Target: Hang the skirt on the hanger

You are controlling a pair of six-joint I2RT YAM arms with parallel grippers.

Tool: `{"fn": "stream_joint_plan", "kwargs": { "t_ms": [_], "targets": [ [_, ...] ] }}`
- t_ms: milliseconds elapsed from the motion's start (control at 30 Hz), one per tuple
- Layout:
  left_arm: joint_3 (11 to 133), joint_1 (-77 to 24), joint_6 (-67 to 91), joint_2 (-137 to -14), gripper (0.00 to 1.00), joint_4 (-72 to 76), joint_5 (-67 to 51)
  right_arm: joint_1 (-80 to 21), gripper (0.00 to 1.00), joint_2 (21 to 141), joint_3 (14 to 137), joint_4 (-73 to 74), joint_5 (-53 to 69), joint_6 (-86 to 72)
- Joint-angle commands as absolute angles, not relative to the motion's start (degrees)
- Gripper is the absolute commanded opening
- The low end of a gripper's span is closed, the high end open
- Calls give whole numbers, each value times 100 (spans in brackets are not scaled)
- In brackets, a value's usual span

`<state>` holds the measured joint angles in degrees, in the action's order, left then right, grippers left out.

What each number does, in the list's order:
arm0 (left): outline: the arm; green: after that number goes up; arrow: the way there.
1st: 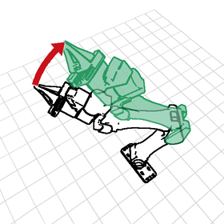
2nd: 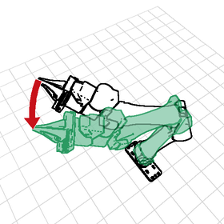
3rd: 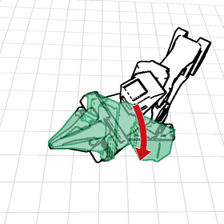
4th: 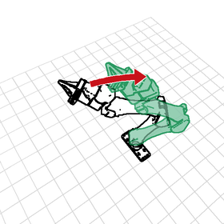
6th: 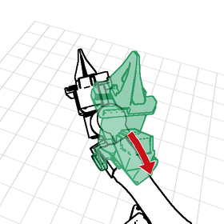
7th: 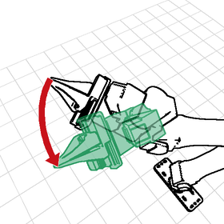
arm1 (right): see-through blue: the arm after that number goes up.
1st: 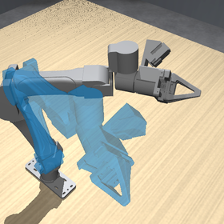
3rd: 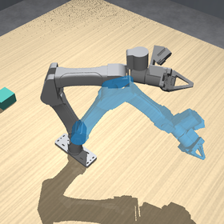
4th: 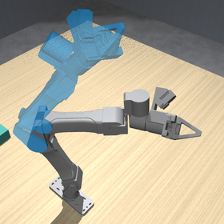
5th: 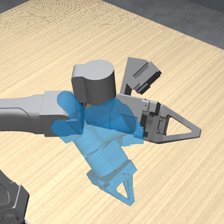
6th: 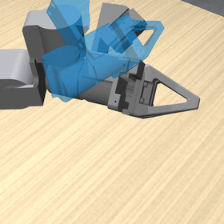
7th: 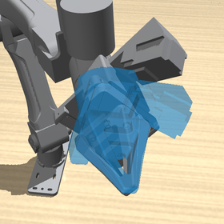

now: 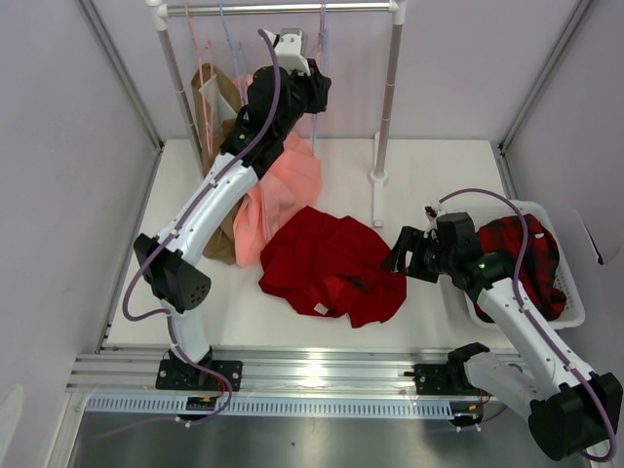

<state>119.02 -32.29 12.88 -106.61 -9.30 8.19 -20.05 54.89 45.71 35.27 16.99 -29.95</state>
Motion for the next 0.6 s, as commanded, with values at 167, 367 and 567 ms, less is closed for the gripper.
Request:
{"fn": "stream_joint_plan", "kwargs": {
  "t_ms": [167, 367, 567],
  "targets": [
    [12357, -3243, 1204, -10801, 31, -1116, 1177, -1986, 78, 5353, 4579, 3480, 1723, -2927],
    [12314, -3217, 1187, -10925, 9, -1160, 1336, -1986, 78, 5361, 4544, 3489, 1705, -2900],
    [12349, -3182, 1178, -11004, 8, -1143, 1178, -1986, 78, 5388, 4517, 3437, 1723, -2927]
  ]
}}
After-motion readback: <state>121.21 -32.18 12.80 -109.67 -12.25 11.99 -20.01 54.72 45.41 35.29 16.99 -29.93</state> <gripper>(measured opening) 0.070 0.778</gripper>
